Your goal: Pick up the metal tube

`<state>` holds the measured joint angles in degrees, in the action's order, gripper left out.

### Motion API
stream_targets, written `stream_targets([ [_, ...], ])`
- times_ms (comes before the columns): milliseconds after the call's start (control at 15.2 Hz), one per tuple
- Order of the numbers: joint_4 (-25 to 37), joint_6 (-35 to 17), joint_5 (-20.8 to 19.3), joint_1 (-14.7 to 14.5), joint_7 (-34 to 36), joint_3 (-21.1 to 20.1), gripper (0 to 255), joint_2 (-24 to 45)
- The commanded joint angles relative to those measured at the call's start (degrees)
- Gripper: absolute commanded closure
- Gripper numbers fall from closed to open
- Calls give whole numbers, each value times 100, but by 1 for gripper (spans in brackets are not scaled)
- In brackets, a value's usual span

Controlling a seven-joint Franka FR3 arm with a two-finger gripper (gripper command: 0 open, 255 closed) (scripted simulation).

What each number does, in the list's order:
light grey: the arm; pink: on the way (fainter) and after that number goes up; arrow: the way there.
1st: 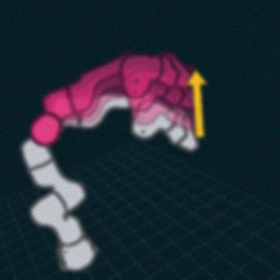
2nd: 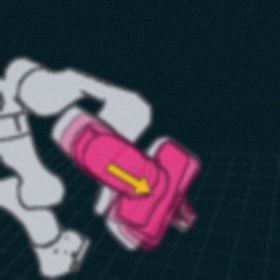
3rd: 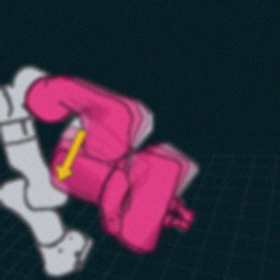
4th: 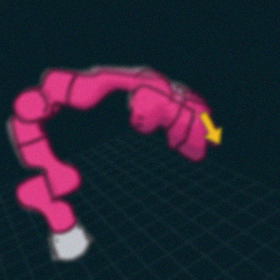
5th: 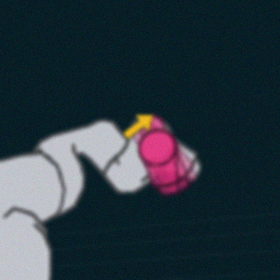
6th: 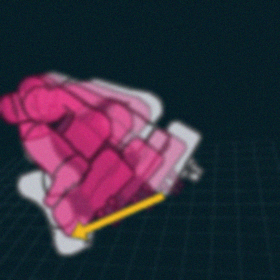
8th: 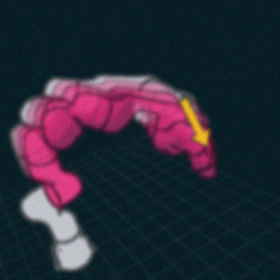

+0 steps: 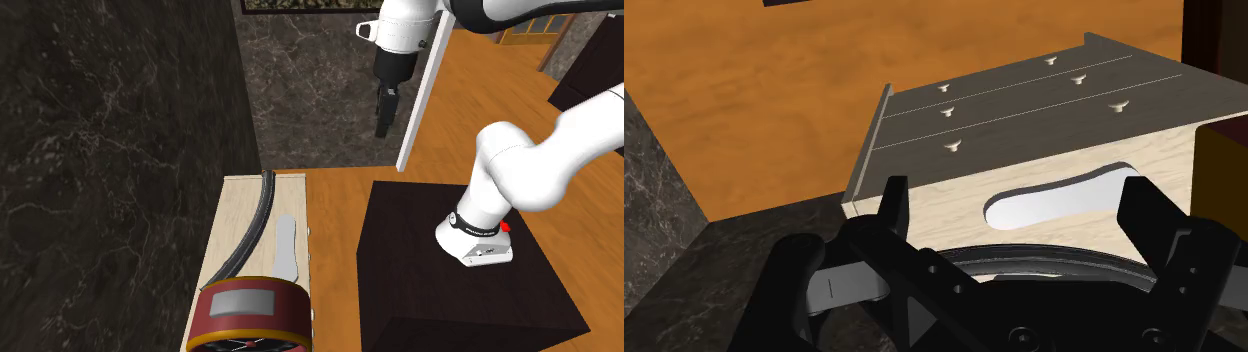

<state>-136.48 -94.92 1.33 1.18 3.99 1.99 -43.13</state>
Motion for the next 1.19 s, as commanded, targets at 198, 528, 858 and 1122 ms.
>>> stream_targets([
  [198, -75, -476, 172, 46, 643, -303, 0, 427],
  [528, 0, -1244, 362, 142, 1692, -765, 0, 1312],
  [858, 313, -1928, 389, 259, 2738, -1146, 0, 2356],
  [1122, 717, -2377, 276, 347, 3584, -1367, 0, 3262],
])
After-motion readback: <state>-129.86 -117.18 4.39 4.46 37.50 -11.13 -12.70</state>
